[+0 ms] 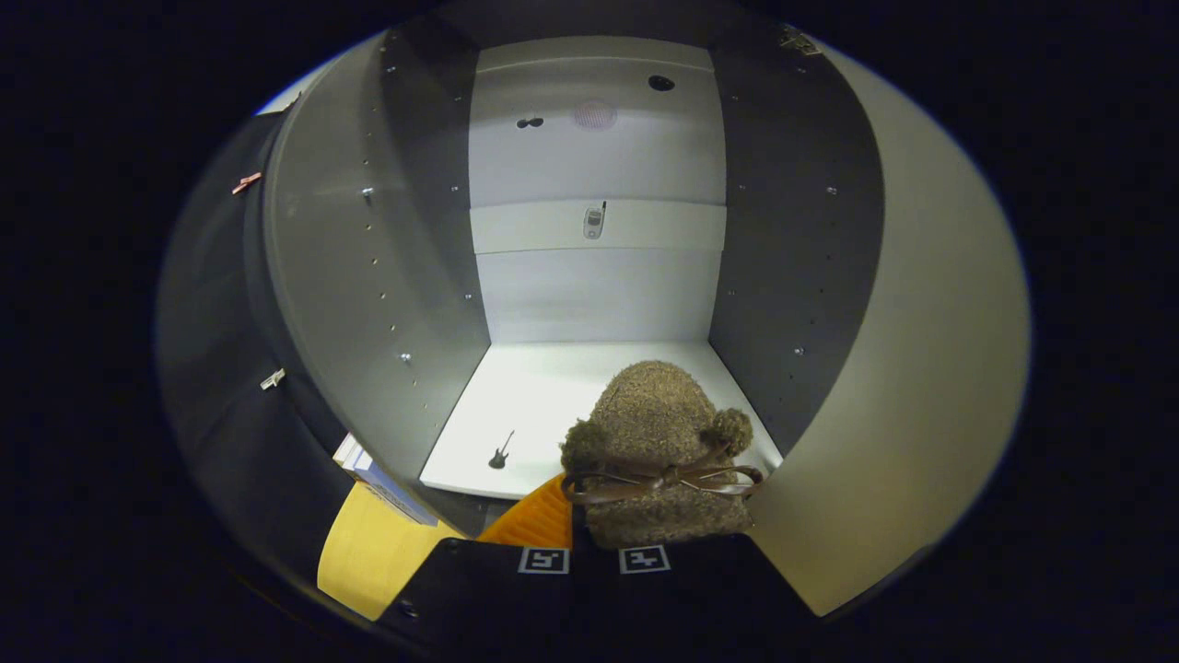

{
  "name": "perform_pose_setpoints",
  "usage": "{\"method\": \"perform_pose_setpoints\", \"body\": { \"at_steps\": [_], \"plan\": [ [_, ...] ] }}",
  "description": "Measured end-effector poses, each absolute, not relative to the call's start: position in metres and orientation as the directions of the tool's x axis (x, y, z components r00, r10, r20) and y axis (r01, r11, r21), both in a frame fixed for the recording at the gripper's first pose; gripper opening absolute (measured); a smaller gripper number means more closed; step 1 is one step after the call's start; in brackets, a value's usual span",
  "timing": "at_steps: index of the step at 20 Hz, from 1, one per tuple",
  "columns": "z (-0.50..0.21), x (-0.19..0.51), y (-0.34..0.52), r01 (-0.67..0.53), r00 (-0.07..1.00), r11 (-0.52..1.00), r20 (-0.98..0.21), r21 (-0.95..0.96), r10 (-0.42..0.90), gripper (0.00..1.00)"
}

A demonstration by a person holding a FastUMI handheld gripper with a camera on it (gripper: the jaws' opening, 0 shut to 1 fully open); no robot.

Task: Open the shoe cabinet door, grab the shoes and put them into the shoe cabinet, then close the shoe cabinet door.

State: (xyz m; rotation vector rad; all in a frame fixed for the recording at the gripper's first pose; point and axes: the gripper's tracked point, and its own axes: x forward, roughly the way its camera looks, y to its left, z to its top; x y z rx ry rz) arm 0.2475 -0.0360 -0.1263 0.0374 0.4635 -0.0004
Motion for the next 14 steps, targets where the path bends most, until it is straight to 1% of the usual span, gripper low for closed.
{"method": "perform_pose_setpoints", "body": {
  "at_steps": [7, 14],
  "plan": [
    [-0.118, 0.323, -0.04, 0.03, 0.884, 0.999, -0.467, 0.038, -0.009, 0.05],
    [-0.139, 0.388, -0.034, 0.049, 0.865, 0.996, -0.501, 0.071, -0.007, 0.05]
  ]
}}
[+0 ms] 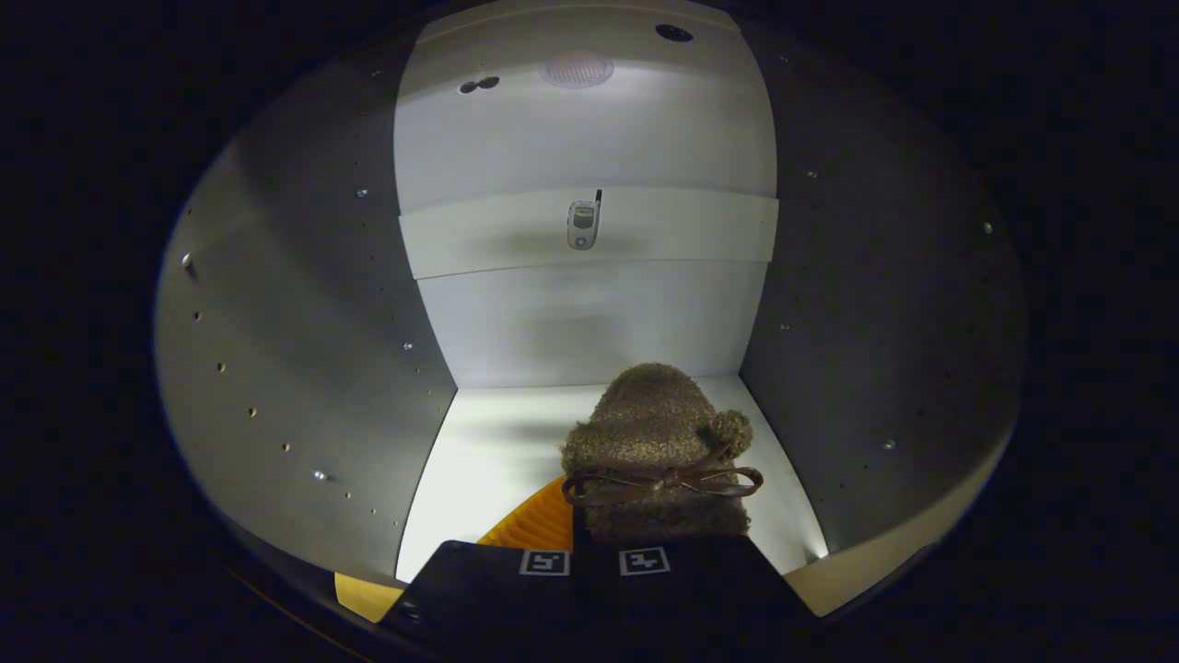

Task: Open the shoe cabinet door, grab the shoes and put them into the shoe cabinet, then close the shoe cabinet door.

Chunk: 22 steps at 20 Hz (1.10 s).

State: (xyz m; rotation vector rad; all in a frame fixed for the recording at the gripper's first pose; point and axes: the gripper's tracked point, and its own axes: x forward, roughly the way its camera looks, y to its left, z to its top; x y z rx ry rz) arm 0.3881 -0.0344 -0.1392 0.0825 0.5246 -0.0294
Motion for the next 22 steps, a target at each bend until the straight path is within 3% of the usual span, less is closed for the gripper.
{"method": "perform_pose_setpoints", "body": {
  "at_steps": [13, 15, 17, 21, 22],
  "plan": [
    [-0.201, 0.437, -0.024, 0.041, 0.805, 0.999, -0.593, 0.03, -0.015, 0.06],
    [-0.201, 0.432, -0.021, 0.03, 0.798, 0.999, -0.602, 0.025, -0.009, 0.1],
    [-0.202, 0.431, -0.022, 0.028, 0.806, 1.0, -0.592, -0.002, -0.024, 0.33],
    [-0.198, 0.428, -0.019, 0.013, 0.818, 0.999, -0.575, -0.038, -0.032, 0.69],
    [-0.201, 0.43, -0.02, 0.015, 0.814, 0.999, -0.58, -0.036, -0.033, 0.71]
  ]
}}
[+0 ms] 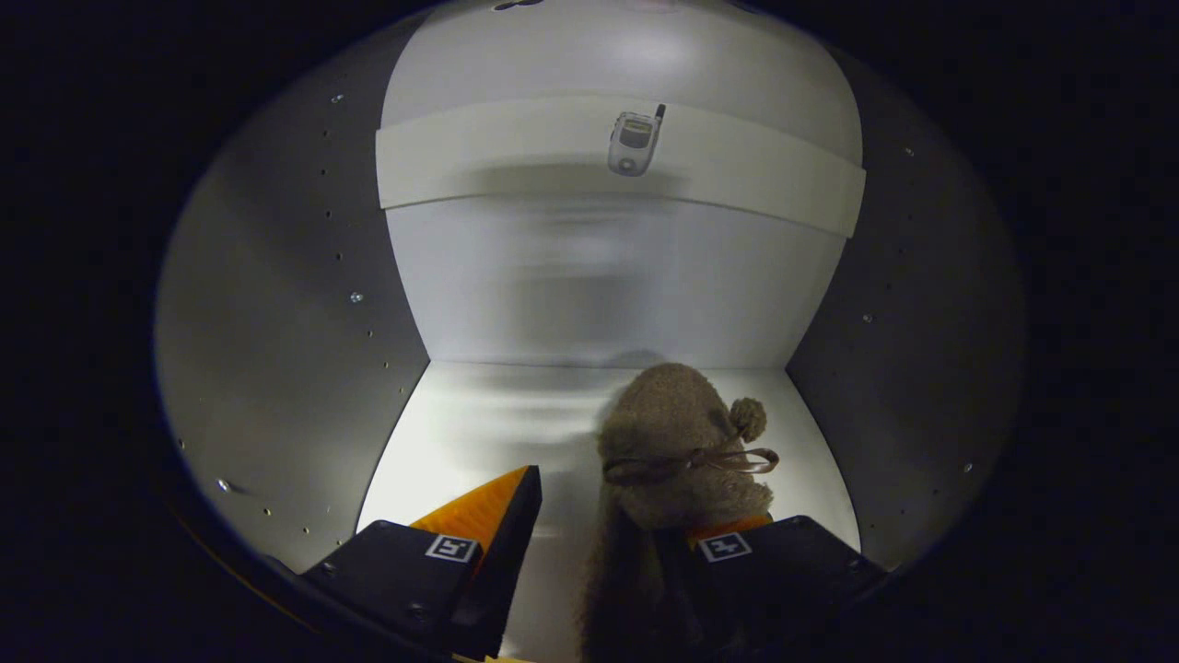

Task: Open the shoe cabinet door, grab the shoes and put them into the shoe cabinet, then close the shoe cabinet door.

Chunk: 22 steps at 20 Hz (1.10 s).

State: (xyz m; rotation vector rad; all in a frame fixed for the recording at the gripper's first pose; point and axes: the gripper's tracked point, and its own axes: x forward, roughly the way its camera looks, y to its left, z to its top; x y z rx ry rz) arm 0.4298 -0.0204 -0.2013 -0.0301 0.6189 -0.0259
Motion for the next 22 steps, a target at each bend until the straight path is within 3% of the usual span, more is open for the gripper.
{"method": "perform_pose_setpoints", "body": {
  "at_steps": [5, 9, 17, 22],
  "plan": [
    [-0.189, 0.43, -0.033, 0.071, 0.826, 0.997, -0.561, 0.019, -0.048, 0.78],
    [-0.175, 0.409, -0.036, 0.057, 0.832, 0.998, -0.551, -0.025, -0.062, 0.76],
    [-0.129, 0.327, -0.027, 0.033, 0.876, 0.999, -0.48, -0.021, -0.039, 0.78],
    [-0.08, 0.253, -0.03, 0.03, 0.926, 0.999, -0.375, -0.017, -0.034, 0.78]
  ]
}}
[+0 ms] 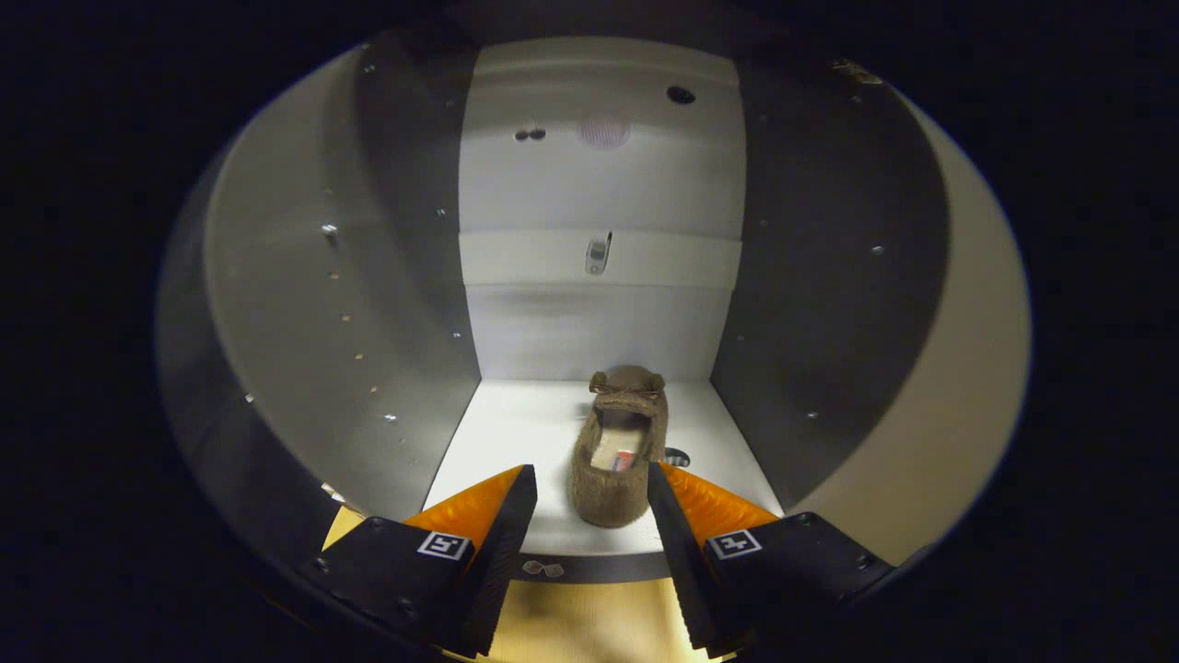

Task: Open the shoe cabinet door, grab the shoes and put them into the shoe cabinet, then close the shoe cabinet door.

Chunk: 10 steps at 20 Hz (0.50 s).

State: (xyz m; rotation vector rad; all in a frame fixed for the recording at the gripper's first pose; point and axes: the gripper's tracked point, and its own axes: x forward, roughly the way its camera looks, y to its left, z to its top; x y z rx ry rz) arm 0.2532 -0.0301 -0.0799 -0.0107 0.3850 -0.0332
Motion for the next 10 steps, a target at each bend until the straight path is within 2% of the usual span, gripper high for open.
{"method": "perform_pose_setpoints", "body": {
  "at_steps": [6, 10],
  "plan": [
    [-0.037, 0.153, -0.04, 0.015, 0.972, 1.0, -0.233, 0.004, -0.014, 0.78],
    [-0.027, 0.084, -0.051, 0.0, 0.981, 0.998, -0.193, 0.058, 0.011, 0.78]
  ]
}}
